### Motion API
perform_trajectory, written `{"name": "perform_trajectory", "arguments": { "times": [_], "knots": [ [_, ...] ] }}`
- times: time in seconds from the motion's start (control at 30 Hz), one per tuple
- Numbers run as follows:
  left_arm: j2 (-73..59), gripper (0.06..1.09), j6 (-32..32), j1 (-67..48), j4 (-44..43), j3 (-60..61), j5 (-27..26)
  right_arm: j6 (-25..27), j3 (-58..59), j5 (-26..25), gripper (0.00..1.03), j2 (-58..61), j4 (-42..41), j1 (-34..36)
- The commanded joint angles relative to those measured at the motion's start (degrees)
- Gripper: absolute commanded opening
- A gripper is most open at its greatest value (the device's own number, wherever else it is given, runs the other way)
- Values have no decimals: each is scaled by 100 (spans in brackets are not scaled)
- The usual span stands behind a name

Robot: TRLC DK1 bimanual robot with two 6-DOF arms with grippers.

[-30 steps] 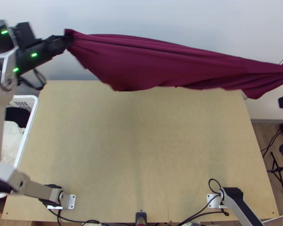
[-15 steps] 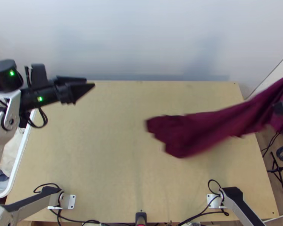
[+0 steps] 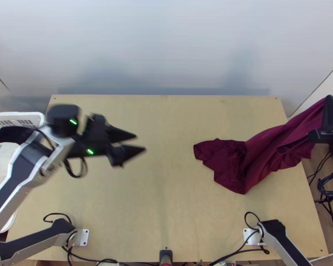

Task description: Fold the t-shirt

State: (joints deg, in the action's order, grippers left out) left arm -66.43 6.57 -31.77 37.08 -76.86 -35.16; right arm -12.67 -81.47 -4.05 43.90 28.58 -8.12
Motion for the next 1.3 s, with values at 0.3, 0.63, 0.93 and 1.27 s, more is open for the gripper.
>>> {"name": "perform_trajectory", "arguments": {
  "times": [0.3, 0.63, 0.93, 1.27],
  "knots": [
    [-2225, 99, -1931, -3107, -1933, 277, 2575, -17, 61, 10, 3, -259, 500, -111],
    [-3886, 99, -2590, -3766, -3277, -831, 3287, -43, 17, 28, 3, -365, 684, -58],
    [-4967, 99, -3214, -4232, -3822, -1446, 3630, -52, -79, 28, 3, -338, 693, -14],
    [-6197, 99, -3496, -4294, -3849, -2377, 4149, -52, -185, 36, 3, -268, 684, 21]
  ]
}}
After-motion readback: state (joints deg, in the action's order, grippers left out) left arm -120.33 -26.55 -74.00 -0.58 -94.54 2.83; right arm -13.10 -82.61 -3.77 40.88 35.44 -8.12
